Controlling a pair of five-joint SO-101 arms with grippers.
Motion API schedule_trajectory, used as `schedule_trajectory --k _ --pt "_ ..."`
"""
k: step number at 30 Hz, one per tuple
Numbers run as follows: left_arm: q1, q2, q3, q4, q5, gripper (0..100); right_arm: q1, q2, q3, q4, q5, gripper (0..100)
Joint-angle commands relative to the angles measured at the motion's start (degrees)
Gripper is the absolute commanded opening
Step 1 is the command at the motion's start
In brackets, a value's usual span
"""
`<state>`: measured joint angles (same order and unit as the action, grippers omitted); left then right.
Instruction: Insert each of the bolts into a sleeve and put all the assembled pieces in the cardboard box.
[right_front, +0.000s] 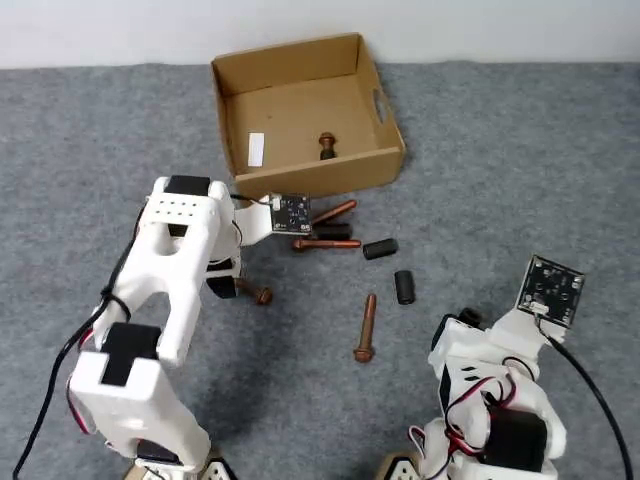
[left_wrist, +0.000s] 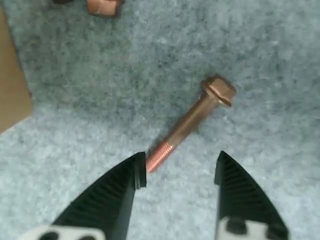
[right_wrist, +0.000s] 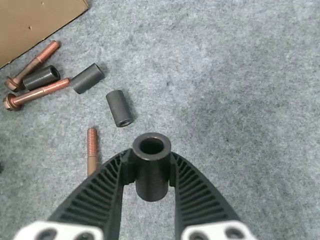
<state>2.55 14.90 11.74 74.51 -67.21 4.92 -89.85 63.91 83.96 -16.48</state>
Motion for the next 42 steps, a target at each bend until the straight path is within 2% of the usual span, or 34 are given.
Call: schedule_trajectory --k 1,12,18,21,26,30,34,39,42 --pt "0.1 1.5 -2.2 -3.3 -0.6 23 0.7 0.4 -0.2 -1.6 0.6 0.8" --pt "6.2 3.3 -2.1 -5.0 -0.3 22 0.7 0.8 -0.1 -1.6 0.6 0.8" --pt "8.2 7.0 -2.4 -5.0 3.7 22 0.7 0.8 -0.1 -1.6 0.6 0.8" --pt "8.1 9.3 -5.2 -4.3 5.1 17 0.7 0.7 -0.1 -1.6 0.6 0.8" --pt "8.3 12.0 -10.1 1.1 5.3 5 0.7 0.4 0.1 -1.6 0.6 0.8" --pt "8.3 11.2 -12.6 5.2 6.3 2 0.5 0.3 0.2 -1.6 0.6 0.8" --pt "9.1 8.2 -16.4 11.6 14.5 1 0.4 0.3 0.1 -1.6 0.6 0.8" --pt "13.0 1.0 -17.8 24.8 16.0 1 0.4 -0.8 -1.5 -1.2 0.4 0.8" --pt "14.4 -5.2 -16.6 25.8 25.4 1 0.3 -4.5 -1.4 -1.0 0.5 0.8"
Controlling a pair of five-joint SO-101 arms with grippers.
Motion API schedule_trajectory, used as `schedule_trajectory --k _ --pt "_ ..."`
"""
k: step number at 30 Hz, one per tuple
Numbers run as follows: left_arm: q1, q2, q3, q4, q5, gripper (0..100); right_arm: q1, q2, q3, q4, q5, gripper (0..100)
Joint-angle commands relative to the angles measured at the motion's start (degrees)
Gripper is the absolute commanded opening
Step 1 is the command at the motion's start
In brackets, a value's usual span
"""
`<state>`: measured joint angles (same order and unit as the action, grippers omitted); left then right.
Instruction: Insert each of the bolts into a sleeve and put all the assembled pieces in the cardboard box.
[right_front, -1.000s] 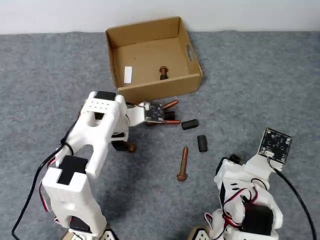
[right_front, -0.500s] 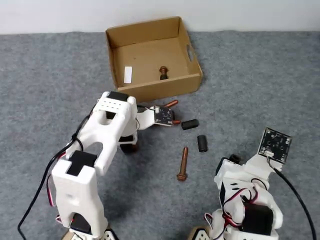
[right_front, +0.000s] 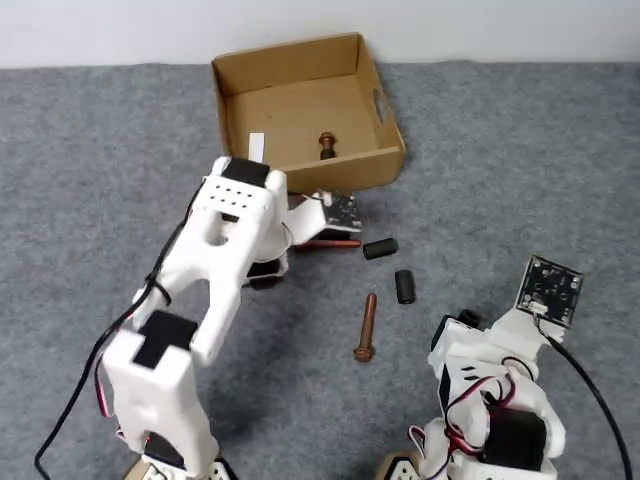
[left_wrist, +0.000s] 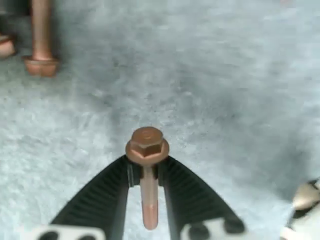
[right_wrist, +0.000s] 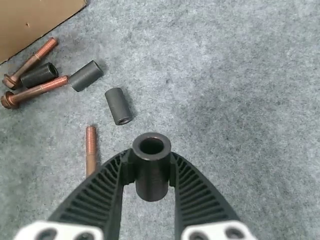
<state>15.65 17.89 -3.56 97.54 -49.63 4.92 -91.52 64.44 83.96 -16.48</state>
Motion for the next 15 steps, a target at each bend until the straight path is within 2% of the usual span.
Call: schedule_trajectory --k 1,4,7,11,15 --pt "1.7 -10.4 -1.0 2.8 10.5 1 0.3 -4.3 -1.9 -0.9 0.5 0.8" --pt "2.5 -17.8 1.8 2.8 15.3 1 0.2 -9.1 -0.7 -0.9 0.6 0.8" --pt "3.0 -25.4 5.3 2.7 24.4 1 -0.9 -12.6 -0.5 -1.0 1.9 0.8" --pt "2.5 -35.0 8.0 1.8 36.8 1 -6.2 -12.4 -0.5 -1.2 2.2 0.8" --pt "2.5 -44.7 11.2 -5.0 46.0 1 -13.0 -12.4 -0.4 -1.3 2.2 0.8"
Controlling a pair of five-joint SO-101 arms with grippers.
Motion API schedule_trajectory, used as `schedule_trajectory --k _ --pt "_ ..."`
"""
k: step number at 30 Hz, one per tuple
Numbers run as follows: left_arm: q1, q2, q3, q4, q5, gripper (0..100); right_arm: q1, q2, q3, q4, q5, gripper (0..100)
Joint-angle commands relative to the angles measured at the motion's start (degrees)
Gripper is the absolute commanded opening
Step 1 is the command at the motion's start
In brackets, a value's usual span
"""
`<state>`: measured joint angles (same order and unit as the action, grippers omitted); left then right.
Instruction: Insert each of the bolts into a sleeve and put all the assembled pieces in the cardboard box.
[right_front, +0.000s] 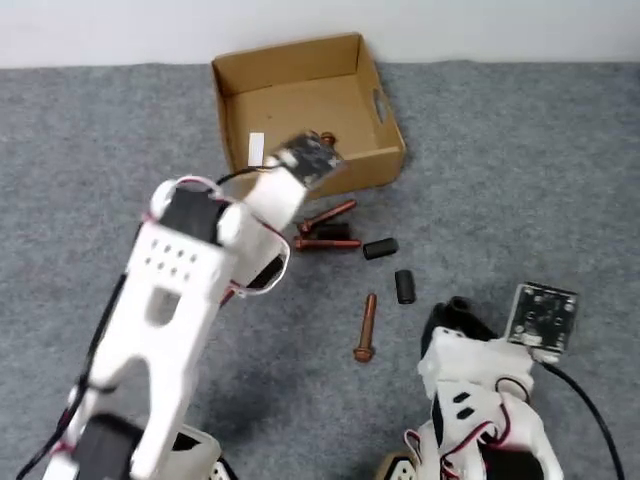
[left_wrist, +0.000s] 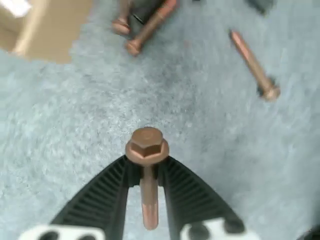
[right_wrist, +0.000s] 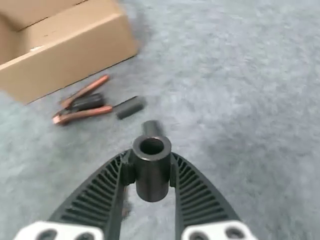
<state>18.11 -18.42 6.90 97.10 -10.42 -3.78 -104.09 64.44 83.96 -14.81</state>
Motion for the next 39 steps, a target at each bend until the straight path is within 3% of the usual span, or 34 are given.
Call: schedule_trajectory --k 1,6,14,28,39 --pt "0.3 -10.7 2.2 -6.8 9.7 1 -5.8 0.2 -0.4 -1.5 0.5 0.8" --pt "1.1 -21.3 11.6 -18.6 21.4 1 -12.3 0.3 0.2 -1.5 0.8 0.8" --pt "12.7 -34.5 19.8 -27.4 30.9 1 -23.3 0.4 1.0 -1.6 0.9 0.8" --pt "27.6 -41.5 33.4 -45.3 31.8 1 -31.9 0.6 1.7 -2.1 0.9 0.8" --pt "30.7 -41.8 40.4 -47.0 34.6 1 -31.8 0.5 1.7 -2.1 0.9 0.8"
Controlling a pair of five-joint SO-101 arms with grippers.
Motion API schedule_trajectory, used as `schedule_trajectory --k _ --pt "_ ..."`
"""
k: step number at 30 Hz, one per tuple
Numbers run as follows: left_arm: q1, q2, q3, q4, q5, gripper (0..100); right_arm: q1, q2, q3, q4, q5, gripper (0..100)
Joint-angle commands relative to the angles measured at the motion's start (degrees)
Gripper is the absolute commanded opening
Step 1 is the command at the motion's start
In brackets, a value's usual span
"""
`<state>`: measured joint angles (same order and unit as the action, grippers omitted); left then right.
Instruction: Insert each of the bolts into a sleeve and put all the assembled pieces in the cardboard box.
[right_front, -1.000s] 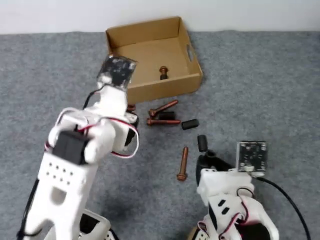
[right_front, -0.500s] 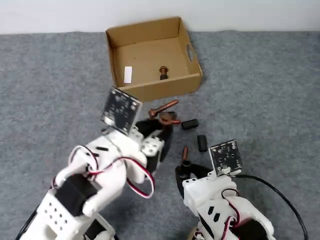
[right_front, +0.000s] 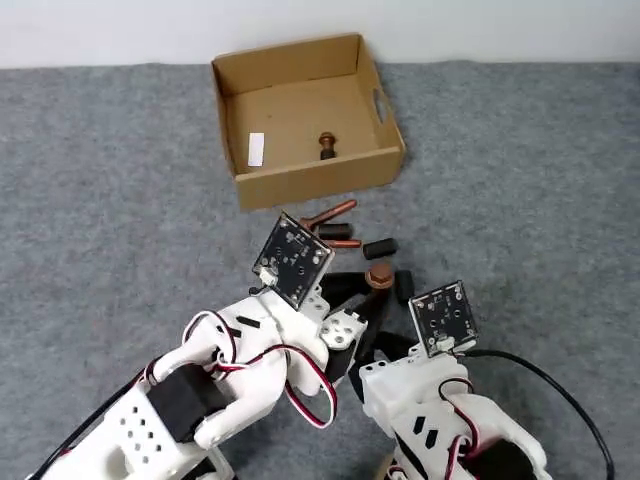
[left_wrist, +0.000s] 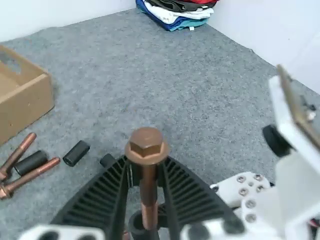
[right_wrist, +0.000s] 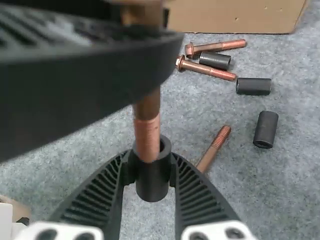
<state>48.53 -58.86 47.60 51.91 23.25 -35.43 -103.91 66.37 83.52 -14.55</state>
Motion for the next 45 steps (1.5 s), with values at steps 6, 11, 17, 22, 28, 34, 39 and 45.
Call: schedule_trajectory --k 6,11,17,22,28,34,39,45 --pt "0.0 -1.3 1.3 -2.7 0.7 1 -0.1 0.3 -0.4 -1.6 0.6 0.9" --pt "-4.5 -1.3 2.3 -6.2 0.8 1 0.0 0.3 -0.4 -1.6 0.6 0.9" --pt "-5.1 -1.3 2.9 -6.1 1.1 1 0.0 0.3 -0.4 -1.6 0.6 0.9" --pt "-1.7 -1.3 2.5 -2.2 1.1 1 0.0 0.3 -0.4 -1.6 0.6 0.9" --pt "-0.4 -1.3 2.4 -1.5 1.1 1 0.1 0.3 -0.4 -1.6 0.6 0.9" --pt "-0.4 -1.0 3.0 2.5 1.1 1 0.1 0.3 -0.4 -1.6 0.6 0.9" --pt "-0.4 -1.0 5.1 8.4 1.1 1 0.1 0.3 -0.3 -2.0 0.6 0.9" --pt "-0.4 -1.3 9.7 11.3 0.7 3 0.1 0.3 -0.3 -2.0 0.6 0.9"
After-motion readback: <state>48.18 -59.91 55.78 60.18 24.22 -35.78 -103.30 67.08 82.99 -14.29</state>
